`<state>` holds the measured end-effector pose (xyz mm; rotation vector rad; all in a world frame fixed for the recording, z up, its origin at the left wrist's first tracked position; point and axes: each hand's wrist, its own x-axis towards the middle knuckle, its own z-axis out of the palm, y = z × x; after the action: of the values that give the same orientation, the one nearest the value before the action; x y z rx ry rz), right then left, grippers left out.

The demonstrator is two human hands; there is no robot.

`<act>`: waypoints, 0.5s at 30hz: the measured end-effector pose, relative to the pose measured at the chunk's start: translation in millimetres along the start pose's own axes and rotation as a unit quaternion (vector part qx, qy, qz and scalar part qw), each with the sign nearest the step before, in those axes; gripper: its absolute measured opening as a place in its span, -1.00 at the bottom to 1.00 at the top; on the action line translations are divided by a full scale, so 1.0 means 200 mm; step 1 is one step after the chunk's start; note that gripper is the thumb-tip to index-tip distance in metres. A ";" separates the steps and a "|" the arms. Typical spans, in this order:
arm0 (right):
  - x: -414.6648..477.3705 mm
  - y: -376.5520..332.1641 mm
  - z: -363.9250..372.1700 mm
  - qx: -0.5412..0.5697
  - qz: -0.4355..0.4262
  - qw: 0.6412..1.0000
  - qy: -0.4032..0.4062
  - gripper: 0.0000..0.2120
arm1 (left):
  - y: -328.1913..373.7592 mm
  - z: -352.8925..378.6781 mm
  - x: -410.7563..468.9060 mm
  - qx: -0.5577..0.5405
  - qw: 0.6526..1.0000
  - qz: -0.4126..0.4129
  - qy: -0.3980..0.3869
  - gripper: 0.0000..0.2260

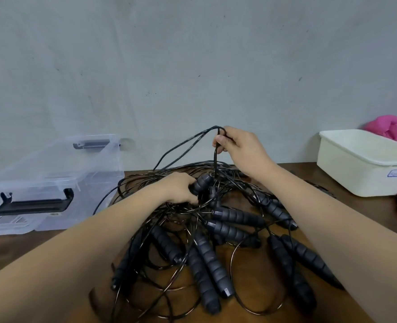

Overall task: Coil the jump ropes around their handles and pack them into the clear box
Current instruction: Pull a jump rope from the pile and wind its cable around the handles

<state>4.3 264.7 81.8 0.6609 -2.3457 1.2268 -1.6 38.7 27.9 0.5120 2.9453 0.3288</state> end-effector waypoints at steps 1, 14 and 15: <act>0.00 0.00 0.00 -0.004 -0.003 1.000 0.006 -0.79 | 0.00 0.00 0.00 -0.008 1.000 0.008 0.020 -0.73; 0.04 0.01 0.03 -0.080 0.019 0.991 -0.103 -0.82 | 0.01 -0.07 0.03 0.096 0.989 0.086 0.069 -0.53; 0.04 0.01 0.03 -0.090 0.020 0.989 -0.112 -0.82 | 0.00 -0.07 0.04 0.089 0.990 0.087 0.062 -0.51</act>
<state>-5.2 258.5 81.3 0.7258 -2.6284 0.9863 -10.8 38.7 41.6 0.8027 3.0734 0.1199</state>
